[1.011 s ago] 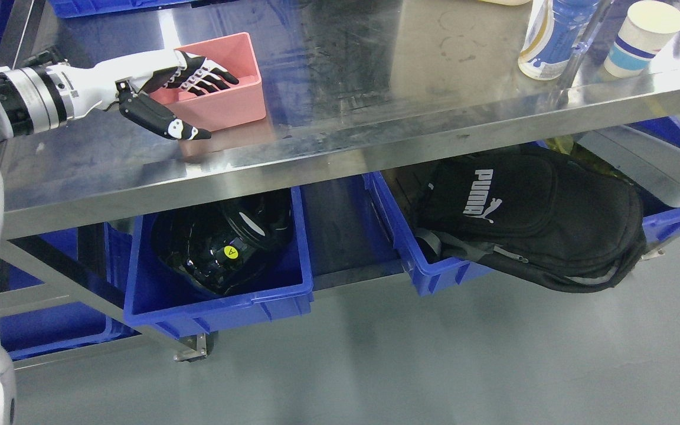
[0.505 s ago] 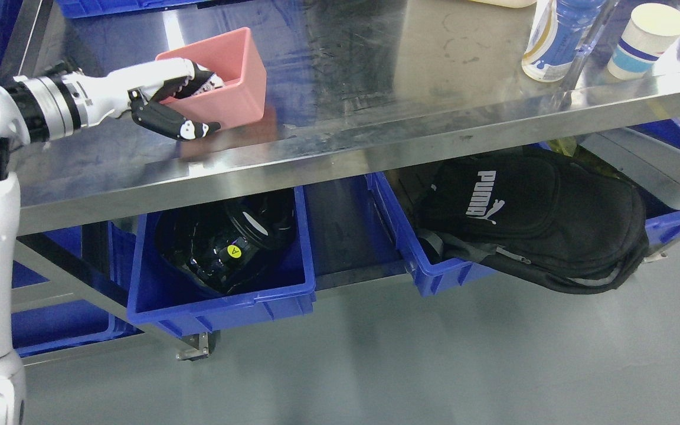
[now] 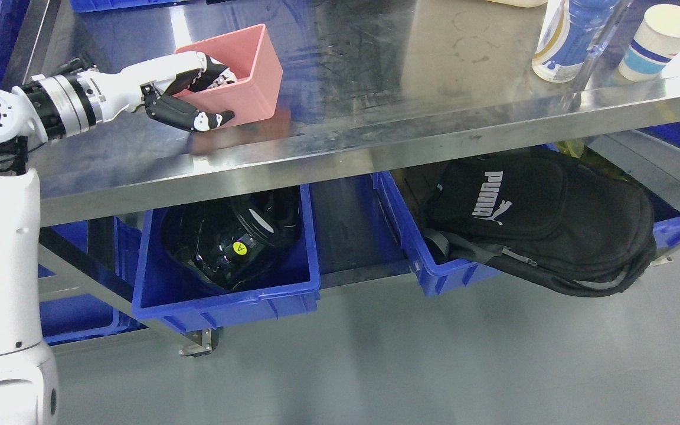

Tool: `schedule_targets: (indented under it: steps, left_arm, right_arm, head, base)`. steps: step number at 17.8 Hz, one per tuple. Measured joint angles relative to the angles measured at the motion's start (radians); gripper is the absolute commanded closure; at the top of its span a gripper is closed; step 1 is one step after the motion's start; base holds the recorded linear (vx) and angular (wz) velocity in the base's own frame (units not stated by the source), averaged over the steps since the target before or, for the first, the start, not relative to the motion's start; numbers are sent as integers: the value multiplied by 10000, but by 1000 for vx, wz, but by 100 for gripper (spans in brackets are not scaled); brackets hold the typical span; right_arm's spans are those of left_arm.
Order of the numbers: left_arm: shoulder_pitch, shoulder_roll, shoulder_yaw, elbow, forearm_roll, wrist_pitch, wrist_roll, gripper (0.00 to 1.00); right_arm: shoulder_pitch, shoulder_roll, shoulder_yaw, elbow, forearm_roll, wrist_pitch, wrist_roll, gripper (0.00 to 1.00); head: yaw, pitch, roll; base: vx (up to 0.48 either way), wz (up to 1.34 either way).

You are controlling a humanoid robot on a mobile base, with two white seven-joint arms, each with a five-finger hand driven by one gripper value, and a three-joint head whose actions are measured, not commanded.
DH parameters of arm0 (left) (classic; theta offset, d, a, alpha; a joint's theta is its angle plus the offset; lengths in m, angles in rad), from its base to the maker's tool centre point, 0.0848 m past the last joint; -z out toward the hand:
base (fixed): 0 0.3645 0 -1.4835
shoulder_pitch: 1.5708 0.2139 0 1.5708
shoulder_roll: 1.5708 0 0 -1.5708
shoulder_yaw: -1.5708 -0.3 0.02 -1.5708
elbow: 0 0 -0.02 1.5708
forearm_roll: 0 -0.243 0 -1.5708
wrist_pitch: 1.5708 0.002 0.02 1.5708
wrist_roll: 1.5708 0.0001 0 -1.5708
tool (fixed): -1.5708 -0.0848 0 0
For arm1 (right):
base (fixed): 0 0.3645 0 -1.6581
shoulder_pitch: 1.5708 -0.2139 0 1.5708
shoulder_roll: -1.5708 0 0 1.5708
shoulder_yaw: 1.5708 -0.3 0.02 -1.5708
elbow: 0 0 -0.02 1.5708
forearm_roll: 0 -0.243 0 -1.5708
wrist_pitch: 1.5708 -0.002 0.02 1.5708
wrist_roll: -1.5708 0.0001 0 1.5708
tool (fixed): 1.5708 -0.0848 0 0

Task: Place storage box into left shelf container
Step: 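Lift the pink box off the table with the left hand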

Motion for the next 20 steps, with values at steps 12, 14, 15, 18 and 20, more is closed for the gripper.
schedule_targets:
  steps: [12, 14, 15, 18, 20]
  left_arm:
    - [-564, -2297, 2804, -535, 27, -119, 259, 100]
    - [-568, -2419, 2970, -820, 25, -144, 239, 100]
    - [-567, -2426, 3024, -970, 24, -149, 215, 100]
    - [-506, -2396, 3165, -1422, 19, -117, 198, 100]
    - [-370, -2394, 3232, -1655, 16, -200, 193, 100]
  right_arm:
    - [0, 0, 0, 0, 0, 0, 0, 1]
    - [0, 0, 0, 0, 0, 0, 0, 1]
    - [-1, 0, 0, 0, 0, 0, 0, 1]
    - [0, 0, 0, 0, 0, 0, 0, 1]
    - [-1, 0, 0, 0, 0, 0, 0, 1]
  head:
    - [0, 0, 0]
    - [0, 0, 0]
    - [0, 0, 0]
    - [0, 0, 0]
    - [0, 0, 0]
  base:
    - [0, -15]
    - [0, 0]
    - [0, 0]
    - [0, 0]
    - [0, 0]
